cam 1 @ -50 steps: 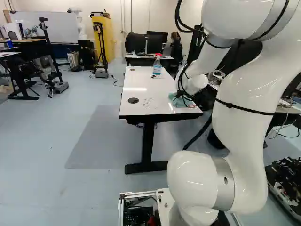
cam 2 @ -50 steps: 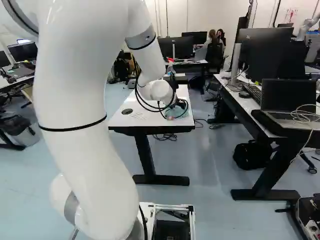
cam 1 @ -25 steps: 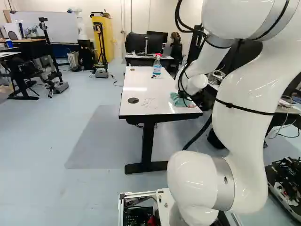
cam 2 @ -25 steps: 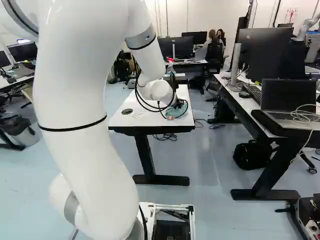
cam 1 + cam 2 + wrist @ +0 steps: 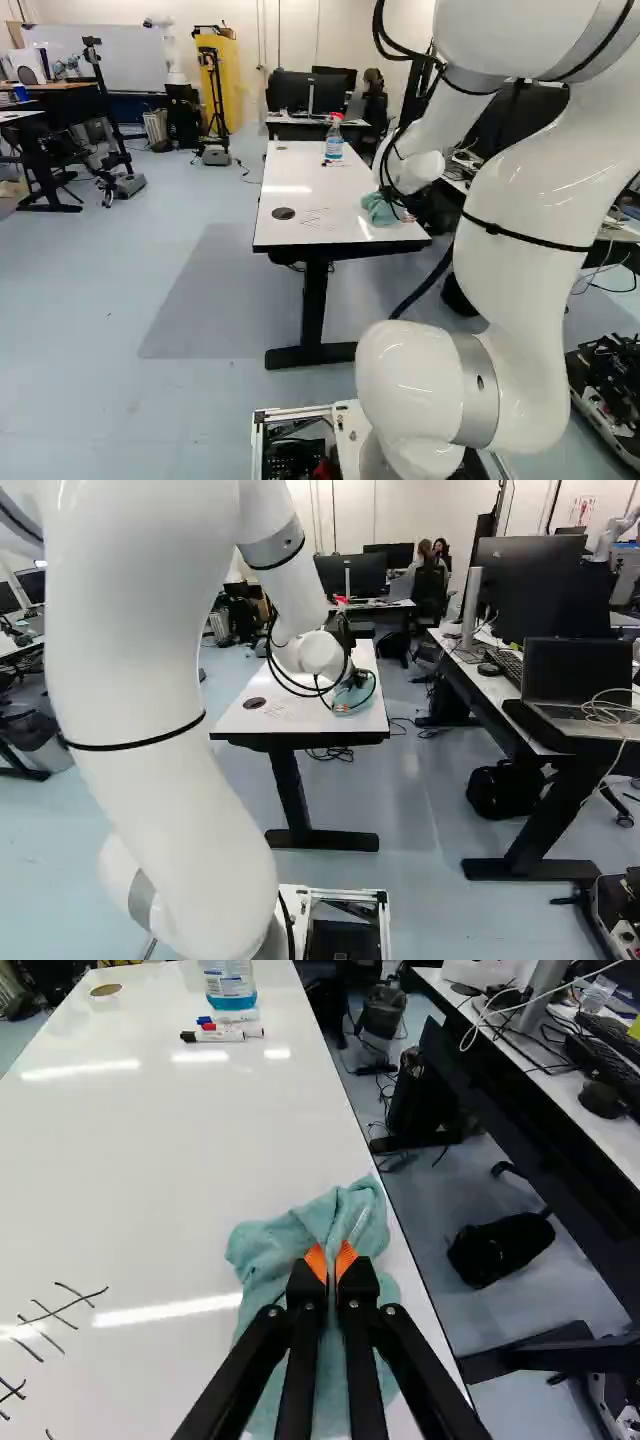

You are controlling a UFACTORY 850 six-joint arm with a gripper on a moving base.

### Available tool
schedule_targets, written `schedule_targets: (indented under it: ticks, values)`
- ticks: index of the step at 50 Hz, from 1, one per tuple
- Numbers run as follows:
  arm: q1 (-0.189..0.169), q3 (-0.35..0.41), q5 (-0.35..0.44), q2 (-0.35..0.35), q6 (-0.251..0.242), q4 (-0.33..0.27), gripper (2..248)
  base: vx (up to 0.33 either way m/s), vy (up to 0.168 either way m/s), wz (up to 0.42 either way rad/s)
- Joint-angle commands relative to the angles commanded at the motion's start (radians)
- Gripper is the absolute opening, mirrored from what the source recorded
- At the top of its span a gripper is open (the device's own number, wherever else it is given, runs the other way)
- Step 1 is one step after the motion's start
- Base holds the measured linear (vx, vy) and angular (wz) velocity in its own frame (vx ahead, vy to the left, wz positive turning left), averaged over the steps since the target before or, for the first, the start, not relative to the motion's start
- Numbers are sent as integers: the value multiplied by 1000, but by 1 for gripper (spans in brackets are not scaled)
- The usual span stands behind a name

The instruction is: Clean the table with the green towel

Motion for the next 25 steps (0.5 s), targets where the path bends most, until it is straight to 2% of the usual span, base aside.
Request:
schedule_targets:
  ticks: [25]
  values:
    - [20,-21,-70,38,0,0,30,0,0,0]
